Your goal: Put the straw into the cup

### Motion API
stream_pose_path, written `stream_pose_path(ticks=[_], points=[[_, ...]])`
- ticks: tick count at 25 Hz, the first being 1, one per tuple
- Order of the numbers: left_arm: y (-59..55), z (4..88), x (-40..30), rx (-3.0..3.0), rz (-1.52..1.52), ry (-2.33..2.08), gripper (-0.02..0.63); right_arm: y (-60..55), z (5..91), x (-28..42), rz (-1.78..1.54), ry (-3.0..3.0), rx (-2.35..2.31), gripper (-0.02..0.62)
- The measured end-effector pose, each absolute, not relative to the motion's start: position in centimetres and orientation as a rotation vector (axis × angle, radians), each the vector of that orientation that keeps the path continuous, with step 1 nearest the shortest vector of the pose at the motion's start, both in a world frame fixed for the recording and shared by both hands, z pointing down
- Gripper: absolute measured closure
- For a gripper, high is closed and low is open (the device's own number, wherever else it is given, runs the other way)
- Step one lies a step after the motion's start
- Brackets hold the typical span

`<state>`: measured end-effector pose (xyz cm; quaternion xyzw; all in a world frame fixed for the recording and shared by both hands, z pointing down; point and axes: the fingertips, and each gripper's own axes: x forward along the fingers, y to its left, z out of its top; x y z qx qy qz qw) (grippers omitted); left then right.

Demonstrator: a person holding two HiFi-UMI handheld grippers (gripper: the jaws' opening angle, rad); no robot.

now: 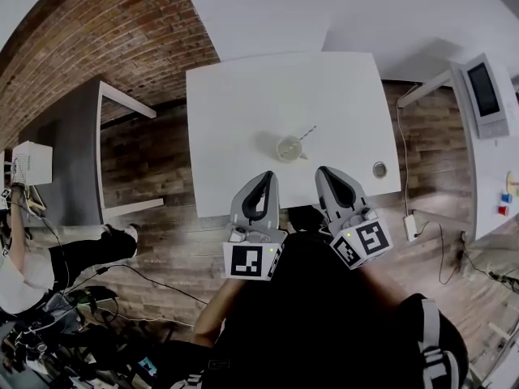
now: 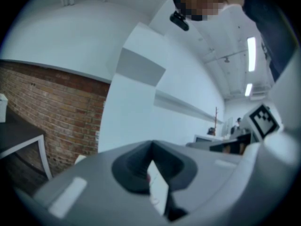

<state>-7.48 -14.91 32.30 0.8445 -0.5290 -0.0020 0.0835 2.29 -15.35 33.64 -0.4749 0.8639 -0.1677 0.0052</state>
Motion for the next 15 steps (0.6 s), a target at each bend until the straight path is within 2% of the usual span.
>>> stream_pose_path(ticks=[15], points=[[-14.85,32.34,-6.6,2.556,0.023,-1.573,0.602,-15.3,33.92,2.96,-0.523,2.707,-1.498,0.589]])
